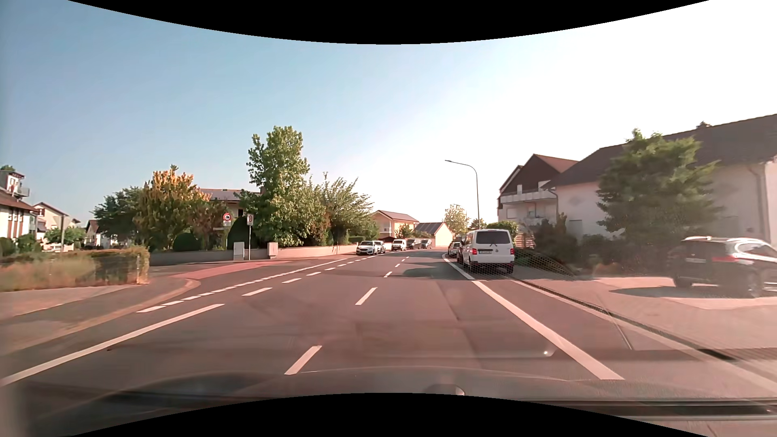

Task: Follow the waypoints while adhering to traffic rules and regulations

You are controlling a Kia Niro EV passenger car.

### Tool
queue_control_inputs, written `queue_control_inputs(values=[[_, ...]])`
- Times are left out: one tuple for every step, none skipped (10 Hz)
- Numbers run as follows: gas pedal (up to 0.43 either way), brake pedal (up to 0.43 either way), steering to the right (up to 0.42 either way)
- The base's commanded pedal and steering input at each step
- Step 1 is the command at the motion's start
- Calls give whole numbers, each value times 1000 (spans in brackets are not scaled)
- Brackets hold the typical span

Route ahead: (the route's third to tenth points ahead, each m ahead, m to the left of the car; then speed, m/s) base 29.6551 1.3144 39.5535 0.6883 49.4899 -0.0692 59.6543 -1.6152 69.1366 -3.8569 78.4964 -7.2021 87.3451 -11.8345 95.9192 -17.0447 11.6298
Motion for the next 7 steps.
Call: queue_control_inputs(values=[[0,0,6],[0,0,6],[0,0,6],[0,0,6],[0,0,6],[0,0,5],[0,0,6]])
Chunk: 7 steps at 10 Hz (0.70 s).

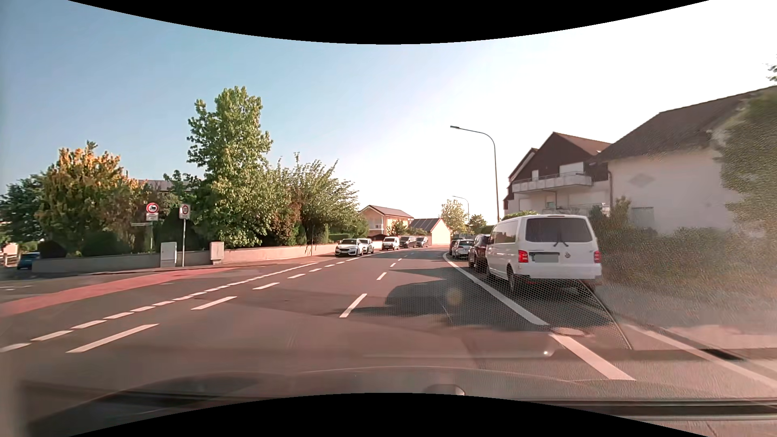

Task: Follow the waypoints while adhering to traffic rules and regulations

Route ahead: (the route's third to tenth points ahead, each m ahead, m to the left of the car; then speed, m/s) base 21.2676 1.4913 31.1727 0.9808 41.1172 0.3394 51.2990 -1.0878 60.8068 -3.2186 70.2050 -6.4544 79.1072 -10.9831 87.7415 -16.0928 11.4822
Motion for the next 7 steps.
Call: queue_control_inputs(values=[[0,0,6],[0,0,6],[0,0,6],[0,0,6],[0,0,6],[0,0,6],[0,0,7]])
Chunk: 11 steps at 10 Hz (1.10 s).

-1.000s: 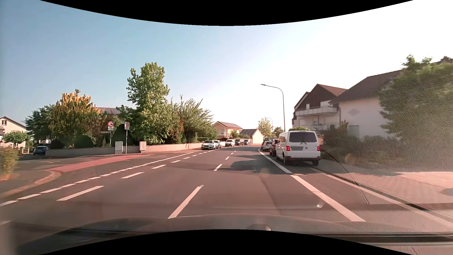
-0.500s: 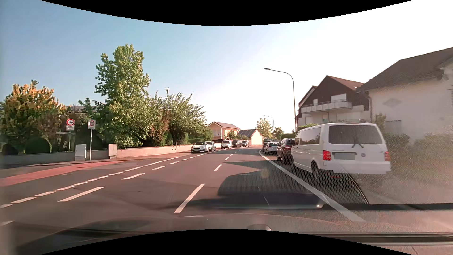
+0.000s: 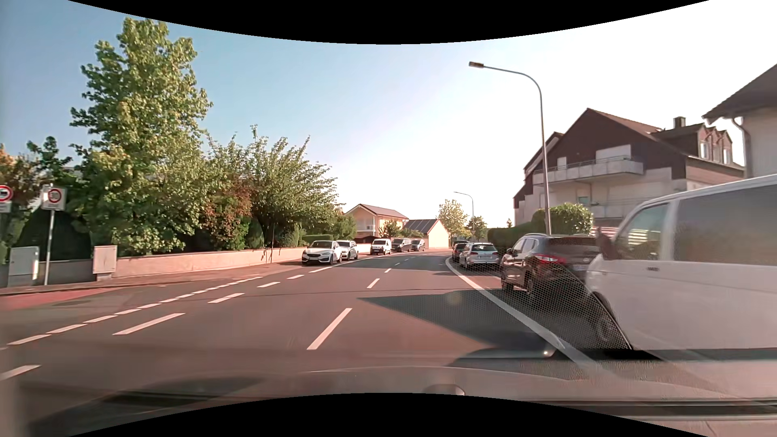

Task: Follow the waypoints while adhering to traffic rules and regulations

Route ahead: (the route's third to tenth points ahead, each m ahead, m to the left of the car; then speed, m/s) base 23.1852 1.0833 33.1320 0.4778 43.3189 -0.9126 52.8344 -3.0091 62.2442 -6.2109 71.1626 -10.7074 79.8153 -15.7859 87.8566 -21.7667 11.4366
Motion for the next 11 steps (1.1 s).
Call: queue_control_inputs(values=[[0,0,7],[0,0,8],[0,0,8],[0,0,6],[0,0,6],[0,0,6],[0,0,6],[0,0,6],[0,0,6],[0,0,6],[0,0,6]])
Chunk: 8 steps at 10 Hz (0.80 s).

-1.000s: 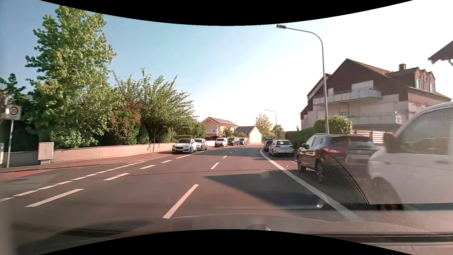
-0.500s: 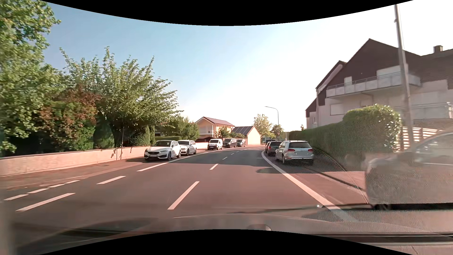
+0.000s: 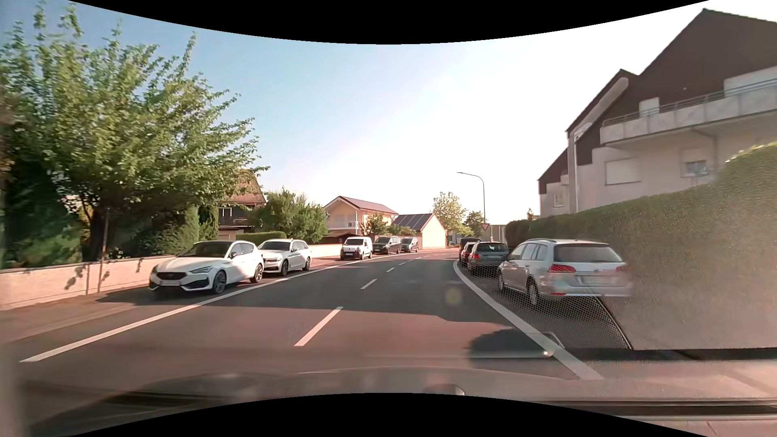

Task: Follow the waypoints while adhering to traffic rules and regulations

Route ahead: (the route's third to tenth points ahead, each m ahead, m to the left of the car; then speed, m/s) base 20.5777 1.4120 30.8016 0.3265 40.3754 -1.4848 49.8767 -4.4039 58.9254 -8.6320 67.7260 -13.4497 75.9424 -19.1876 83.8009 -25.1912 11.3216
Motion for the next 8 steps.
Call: queue_control_inputs(values=[[0,0,6],[0,0,6],[0,0,6],[0,0,6],[0,0,7],[0,0,7],[0,0,7],[0,0,8]])
